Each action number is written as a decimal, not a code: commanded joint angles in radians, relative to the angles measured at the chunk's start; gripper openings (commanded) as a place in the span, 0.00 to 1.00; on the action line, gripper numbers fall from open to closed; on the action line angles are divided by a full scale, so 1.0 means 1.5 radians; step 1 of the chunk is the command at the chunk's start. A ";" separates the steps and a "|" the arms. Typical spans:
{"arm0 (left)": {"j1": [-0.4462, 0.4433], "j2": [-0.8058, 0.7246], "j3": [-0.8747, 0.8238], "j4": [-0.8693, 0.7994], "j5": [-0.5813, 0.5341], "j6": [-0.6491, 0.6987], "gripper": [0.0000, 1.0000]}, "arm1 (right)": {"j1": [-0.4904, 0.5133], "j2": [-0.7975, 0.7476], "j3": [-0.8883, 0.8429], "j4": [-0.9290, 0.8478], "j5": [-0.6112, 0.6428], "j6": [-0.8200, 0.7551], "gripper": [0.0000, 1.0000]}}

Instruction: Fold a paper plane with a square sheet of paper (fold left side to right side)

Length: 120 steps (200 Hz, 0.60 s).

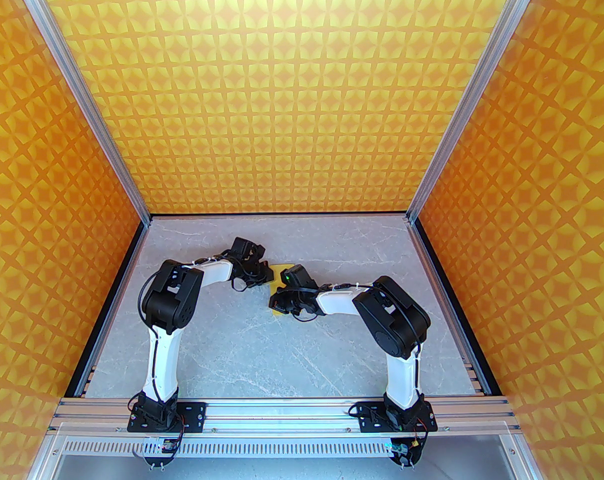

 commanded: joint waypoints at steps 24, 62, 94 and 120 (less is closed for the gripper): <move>0.033 0.060 0.063 -0.018 -0.054 0.030 0.00 | 0.005 0.035 -0.036 -0.161 -0.007 -0.008 0.00; 0.052 0.090 0.112 -0.031 -0.055 0.045 0.00 | 0.005 0.033 -0.037 -0.161 -0.010 -0.008 0.00; 0.074 0.115 0.146 -0.040 -0.055 0.049 0.00 | 0.005 0.031 -0.039 -0.162 -0.010 -0.008 0.00; 0.095 0.130 0.187 -0.073 -0.055 0.056 0.00 | 0.005 0.028 -0.039 -0.163 -0.009 -0.008 0.00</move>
